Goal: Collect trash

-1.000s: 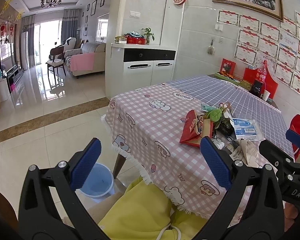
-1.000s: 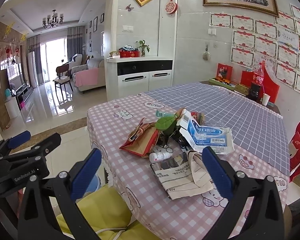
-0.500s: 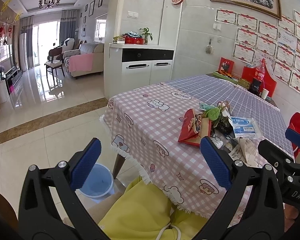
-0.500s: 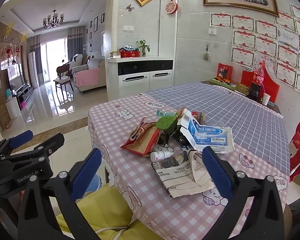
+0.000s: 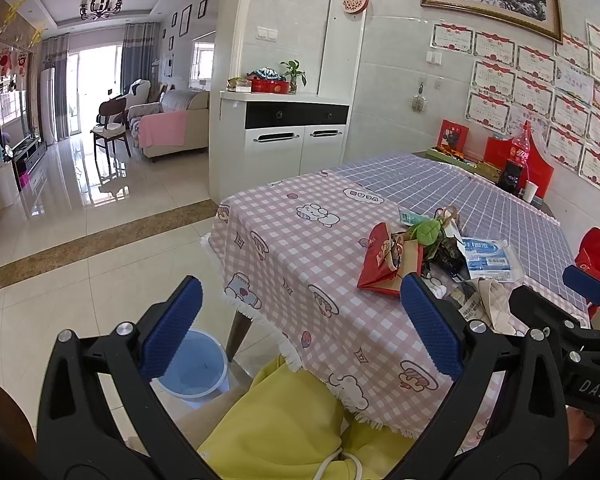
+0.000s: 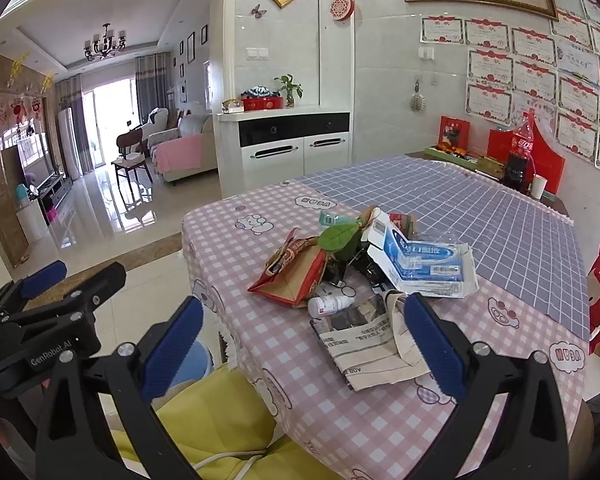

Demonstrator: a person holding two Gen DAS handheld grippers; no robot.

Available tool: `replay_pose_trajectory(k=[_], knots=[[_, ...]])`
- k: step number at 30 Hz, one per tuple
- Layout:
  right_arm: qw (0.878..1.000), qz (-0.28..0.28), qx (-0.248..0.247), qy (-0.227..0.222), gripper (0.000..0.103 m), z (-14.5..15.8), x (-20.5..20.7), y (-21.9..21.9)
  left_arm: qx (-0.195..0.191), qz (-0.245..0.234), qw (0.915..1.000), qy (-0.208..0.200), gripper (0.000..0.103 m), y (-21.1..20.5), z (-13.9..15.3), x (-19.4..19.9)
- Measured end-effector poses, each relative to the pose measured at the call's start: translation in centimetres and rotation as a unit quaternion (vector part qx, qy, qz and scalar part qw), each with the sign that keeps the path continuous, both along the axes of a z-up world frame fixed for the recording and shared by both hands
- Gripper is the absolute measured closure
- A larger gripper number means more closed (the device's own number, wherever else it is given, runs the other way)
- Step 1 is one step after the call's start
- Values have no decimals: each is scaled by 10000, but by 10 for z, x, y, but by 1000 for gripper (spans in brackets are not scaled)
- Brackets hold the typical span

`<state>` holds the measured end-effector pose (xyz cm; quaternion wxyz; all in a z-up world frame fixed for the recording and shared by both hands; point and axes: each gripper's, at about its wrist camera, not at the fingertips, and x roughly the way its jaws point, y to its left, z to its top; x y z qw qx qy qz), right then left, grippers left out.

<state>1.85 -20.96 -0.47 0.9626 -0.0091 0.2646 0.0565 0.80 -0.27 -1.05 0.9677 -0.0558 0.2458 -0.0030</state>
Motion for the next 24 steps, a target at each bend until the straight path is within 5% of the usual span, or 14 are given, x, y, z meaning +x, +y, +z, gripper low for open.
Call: replay_pose_trajectory(k=[14, 24], knots=[[9991, -305, -16, 305, 4, -19, 15, -5, 26, -404, 9986, 330, 6, -6, -14, 24], [9934, -902, 68, 699, 4, -46, 39, -24, 119, -1002, 9906, 927, 6, -28, -42, 67]])
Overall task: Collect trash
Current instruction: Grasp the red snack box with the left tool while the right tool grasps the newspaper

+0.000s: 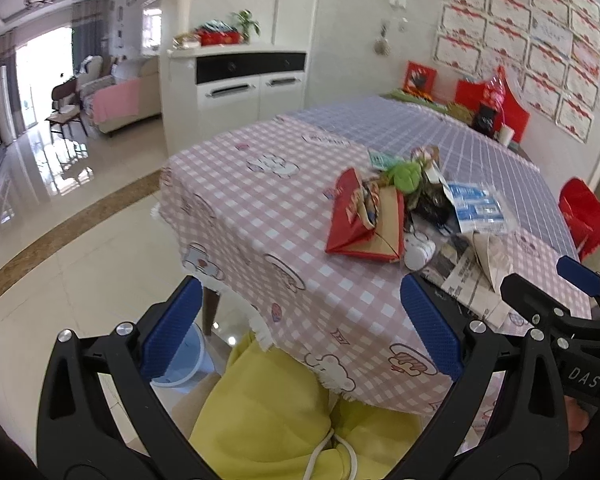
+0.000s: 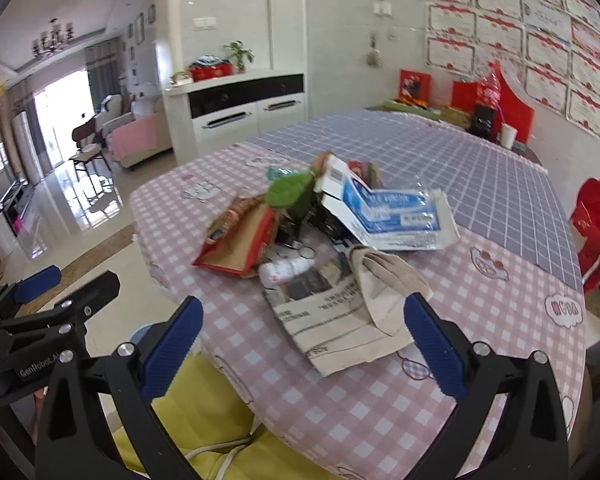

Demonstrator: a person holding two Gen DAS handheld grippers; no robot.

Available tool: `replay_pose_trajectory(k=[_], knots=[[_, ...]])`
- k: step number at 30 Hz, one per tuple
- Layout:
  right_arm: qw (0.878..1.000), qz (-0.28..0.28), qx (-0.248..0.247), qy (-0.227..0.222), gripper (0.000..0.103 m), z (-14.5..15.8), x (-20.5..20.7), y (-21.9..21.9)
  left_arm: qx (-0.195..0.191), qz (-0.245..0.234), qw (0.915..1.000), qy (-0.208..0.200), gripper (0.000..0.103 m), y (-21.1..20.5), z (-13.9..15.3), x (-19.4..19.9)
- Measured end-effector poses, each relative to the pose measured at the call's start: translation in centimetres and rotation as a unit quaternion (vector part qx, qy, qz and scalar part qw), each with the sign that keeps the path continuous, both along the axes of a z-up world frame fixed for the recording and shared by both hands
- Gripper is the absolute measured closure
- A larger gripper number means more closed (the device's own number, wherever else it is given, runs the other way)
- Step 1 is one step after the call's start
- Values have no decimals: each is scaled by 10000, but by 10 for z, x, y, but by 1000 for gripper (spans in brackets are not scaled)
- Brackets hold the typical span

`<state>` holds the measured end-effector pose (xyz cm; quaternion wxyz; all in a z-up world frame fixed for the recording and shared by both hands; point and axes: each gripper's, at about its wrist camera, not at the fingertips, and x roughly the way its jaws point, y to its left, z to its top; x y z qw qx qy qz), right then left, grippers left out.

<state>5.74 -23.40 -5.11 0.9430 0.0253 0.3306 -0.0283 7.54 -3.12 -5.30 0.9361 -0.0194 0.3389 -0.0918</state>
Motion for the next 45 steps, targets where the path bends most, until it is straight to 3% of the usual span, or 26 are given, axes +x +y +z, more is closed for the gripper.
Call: replay_pose_trajectory(k=[10, 15, 26, 29, 32, 33, 35, 36, 37, 45], knots=[[9968, -605, 218, 468, 4, -24, 27, -33, 91, -696, 9956, 623, 6, -42, -30, 52], [9944, -802, 196, 654, 4, -31, 42, -46, 163, -820, 9934, 791, 6, -57, -38, 75], [9884, -1007, 3, 1133, 4, -55, 90, -68, 236, -497, 9949, 842, 6, -63, -41, 127], [9869, -1038, 127, 1227, 4, -62, 101, -76, 492, -175, 9967, 626, 6, -65, -42, 137], [9854, -1090, 195, 1295, 4, -68, 109, -84, 619, -211, 9967, 478, 6, -69, -45, 145], [9849, -1121, 179, 1306, 5, -70, 111, -86, 594, -265, 9968, 473, 9, -70, -46, 147], [9840, -1210, 221, 1289, 7, -73, 115, -91, 574, -424, 9970, 288, 27, -72, -47, 148], [9834, -1255, 299, 1279, 24, -75, 117, -96, 575, -456, 9971, 195, 48, -73, -46, 147], [9838, -1183, 404, 1282, 32, -76, 118, -98, 558, -445, 9974, 125, 73, -73, -46, 146], [9887, -1268, 265, 749, 71, -57, 107, -97, 386, -593, 9975, 26, 80, -64, -46, 140]])
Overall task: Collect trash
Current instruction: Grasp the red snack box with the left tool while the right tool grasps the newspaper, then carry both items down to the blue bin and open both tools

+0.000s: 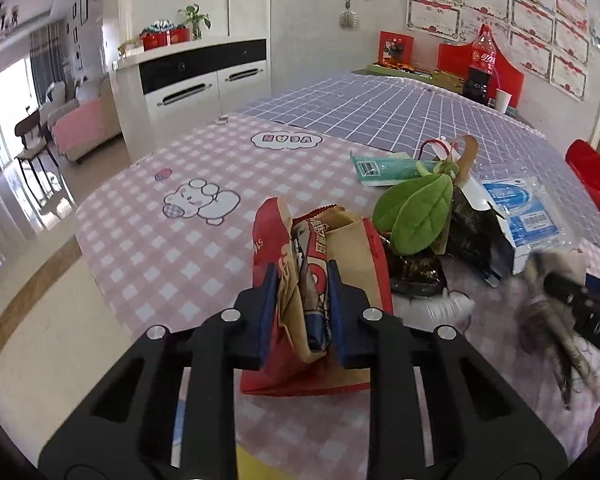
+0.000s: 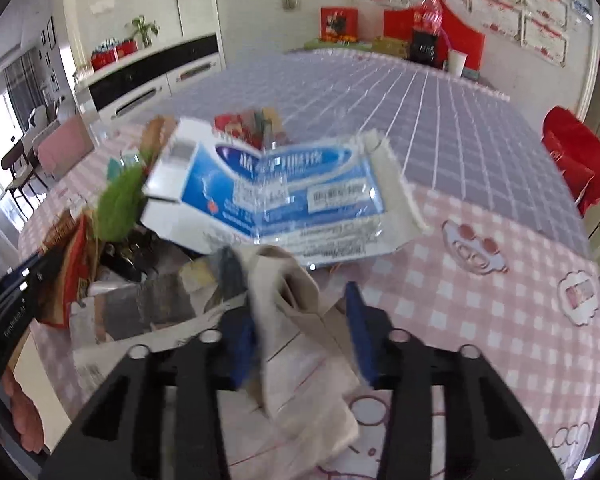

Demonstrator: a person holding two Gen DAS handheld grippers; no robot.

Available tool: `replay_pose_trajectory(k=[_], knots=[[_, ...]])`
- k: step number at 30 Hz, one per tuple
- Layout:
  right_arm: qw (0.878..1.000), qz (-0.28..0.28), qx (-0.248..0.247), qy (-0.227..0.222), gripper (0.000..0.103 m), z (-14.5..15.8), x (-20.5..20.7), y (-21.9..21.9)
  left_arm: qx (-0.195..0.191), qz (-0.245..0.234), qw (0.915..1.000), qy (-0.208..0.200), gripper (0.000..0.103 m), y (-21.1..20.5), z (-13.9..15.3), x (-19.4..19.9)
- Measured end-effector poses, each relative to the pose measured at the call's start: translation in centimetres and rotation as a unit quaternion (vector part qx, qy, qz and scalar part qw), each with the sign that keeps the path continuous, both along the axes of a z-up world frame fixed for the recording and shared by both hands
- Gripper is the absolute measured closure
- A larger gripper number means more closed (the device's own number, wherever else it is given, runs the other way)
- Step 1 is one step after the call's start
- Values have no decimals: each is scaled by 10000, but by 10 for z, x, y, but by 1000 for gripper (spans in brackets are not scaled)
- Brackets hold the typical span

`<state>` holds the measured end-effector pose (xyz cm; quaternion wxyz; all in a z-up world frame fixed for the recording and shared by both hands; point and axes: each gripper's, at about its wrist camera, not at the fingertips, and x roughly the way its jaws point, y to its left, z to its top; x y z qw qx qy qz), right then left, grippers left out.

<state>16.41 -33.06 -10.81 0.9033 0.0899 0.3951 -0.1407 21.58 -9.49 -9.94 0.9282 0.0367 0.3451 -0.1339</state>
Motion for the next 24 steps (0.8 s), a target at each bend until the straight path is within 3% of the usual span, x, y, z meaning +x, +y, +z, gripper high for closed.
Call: replay_pose_trajectory(k=[4, 14, 24], knots=[[9997, -36, 36, -259, 78, 15, -12, 0, -227, -18, 9997, -37, 82, 13, 9, -8], [9972, 60, -245, -707, 79, 42, -34, 29, -466, 152, 9976, -479, 82, 49, 30, -37], [9818, 1114, -220, -1521, 79, 90, -17, 124, -700, 941, 9897, -818, 81, 120, 43, -55]])
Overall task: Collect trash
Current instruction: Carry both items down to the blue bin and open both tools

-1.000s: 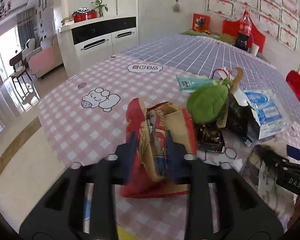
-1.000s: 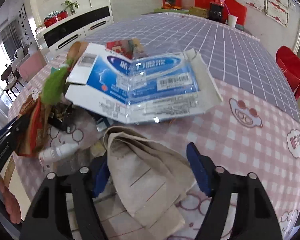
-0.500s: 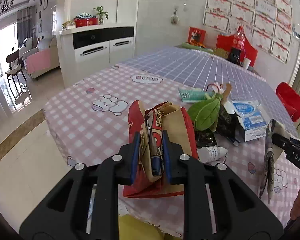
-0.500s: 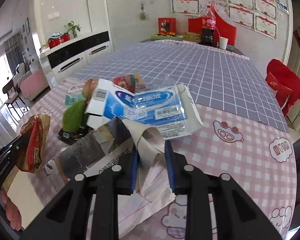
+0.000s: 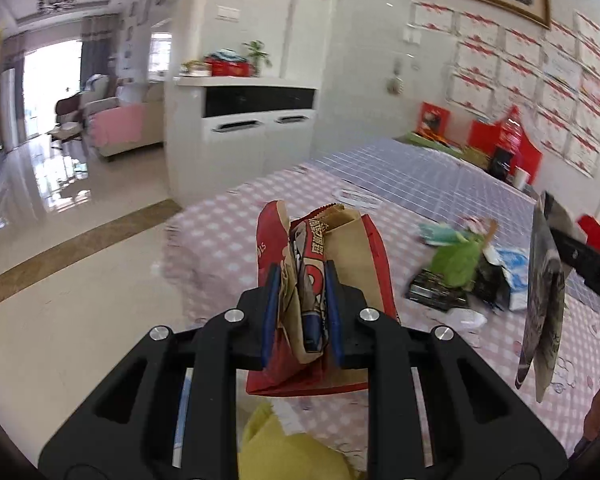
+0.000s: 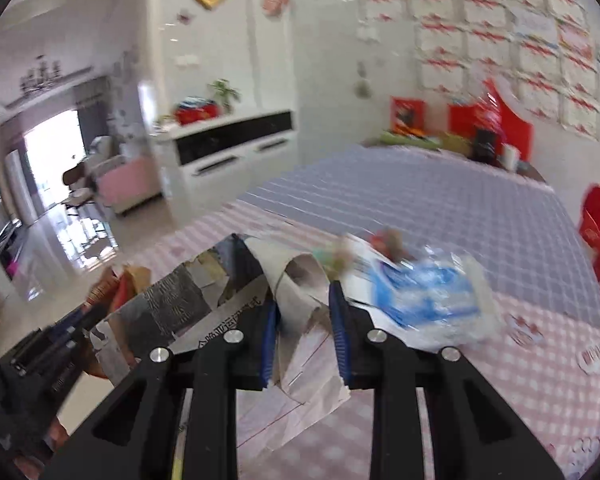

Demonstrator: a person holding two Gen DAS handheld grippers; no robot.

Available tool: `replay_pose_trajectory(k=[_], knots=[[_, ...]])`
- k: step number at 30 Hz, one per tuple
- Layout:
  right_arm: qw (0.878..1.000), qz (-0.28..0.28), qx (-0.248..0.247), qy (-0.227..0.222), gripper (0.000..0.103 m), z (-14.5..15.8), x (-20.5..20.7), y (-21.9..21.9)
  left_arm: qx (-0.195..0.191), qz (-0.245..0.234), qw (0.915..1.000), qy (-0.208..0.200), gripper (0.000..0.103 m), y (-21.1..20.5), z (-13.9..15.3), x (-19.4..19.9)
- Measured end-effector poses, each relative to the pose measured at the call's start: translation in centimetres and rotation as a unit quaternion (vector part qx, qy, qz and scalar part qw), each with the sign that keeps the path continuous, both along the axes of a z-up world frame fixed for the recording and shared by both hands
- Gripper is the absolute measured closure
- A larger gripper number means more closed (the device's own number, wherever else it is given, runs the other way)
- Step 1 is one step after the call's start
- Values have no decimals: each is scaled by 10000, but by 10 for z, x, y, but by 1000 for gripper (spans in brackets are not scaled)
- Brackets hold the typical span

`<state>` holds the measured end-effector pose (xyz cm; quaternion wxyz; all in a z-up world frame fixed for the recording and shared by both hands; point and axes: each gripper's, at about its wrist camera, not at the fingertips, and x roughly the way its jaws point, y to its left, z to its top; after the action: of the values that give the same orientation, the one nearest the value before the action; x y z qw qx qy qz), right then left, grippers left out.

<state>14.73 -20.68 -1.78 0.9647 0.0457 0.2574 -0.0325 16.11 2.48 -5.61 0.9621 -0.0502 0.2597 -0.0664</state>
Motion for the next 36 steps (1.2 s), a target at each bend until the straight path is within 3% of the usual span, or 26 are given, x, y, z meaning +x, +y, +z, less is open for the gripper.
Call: replay_pose_trajectory(k=[7, 14, 23, 30, 33, 34, 36], knots=[[9949, 1006, -10, -51, 79, 8, 25, 90, -78, 746, 9972, -62, 81, 65, -2, -12], [9821, 1870, -1, 229, 78, -11, 51, 185, 86, 1719, 9850, 151, 81, 138, -21, -19], [9596, 2643, -275, 927, 78, -69, 84, 284, 56, 2510, 9637, 912, 81, 214, -68, -14], [9467, 2769, -574, 1543, 78, -134, 111, 317, -160, 2594, 9486, 1806, 81, 248, -126, 1], [9431, 2722, -671, 1785, 78, -156, 123, 323, -397, 2417, 9449, 2170, 73, 256, -148, 14], [9428, 2701, -673, 1833, 78, -159, 125, 322, -490, 2326, 9447, 2259, 51, 259, -154, 18], [9460, 2548, -737, 1863, 78, -165, 132, 321, -481, 2435, 9381, 2415, 34, 264, -164, 22]])
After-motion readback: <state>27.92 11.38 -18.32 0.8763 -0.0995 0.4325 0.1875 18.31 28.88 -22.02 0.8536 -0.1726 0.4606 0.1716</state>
